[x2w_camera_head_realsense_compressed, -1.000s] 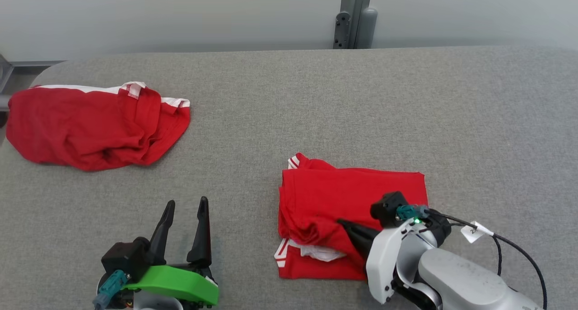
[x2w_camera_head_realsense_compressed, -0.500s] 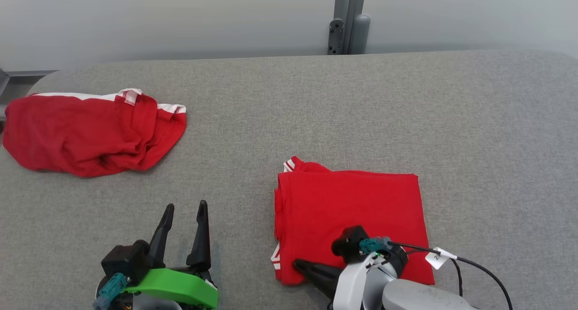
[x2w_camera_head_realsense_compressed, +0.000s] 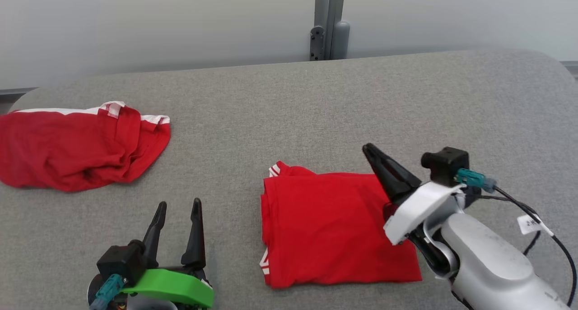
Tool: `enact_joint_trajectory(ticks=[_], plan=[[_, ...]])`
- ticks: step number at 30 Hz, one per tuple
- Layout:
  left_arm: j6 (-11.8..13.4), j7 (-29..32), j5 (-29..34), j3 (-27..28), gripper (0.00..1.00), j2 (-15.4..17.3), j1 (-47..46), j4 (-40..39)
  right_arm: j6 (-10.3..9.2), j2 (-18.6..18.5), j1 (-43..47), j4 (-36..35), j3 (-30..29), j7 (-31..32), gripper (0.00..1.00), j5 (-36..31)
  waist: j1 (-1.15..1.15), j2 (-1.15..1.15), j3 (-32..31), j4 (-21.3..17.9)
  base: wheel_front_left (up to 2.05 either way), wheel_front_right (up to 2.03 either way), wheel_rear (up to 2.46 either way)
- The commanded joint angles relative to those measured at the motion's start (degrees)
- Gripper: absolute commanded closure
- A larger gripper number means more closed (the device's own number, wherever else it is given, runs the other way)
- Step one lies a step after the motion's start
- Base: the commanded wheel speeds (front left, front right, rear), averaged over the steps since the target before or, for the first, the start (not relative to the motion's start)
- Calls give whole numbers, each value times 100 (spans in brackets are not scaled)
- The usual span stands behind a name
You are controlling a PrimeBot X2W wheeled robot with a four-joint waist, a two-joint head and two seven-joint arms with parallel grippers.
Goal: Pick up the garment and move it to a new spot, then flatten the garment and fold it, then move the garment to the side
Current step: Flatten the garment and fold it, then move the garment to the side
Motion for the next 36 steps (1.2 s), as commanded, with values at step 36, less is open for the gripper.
enact_joint_trajectory(ticks=[36], plan=[[-246, -53, 997, 683, 0, -416, 358, -67, 2, 1339, 2511, -1830, -3659, -15, 0, -2709, 0, 0, -130, -170, 0, 0, 0]])
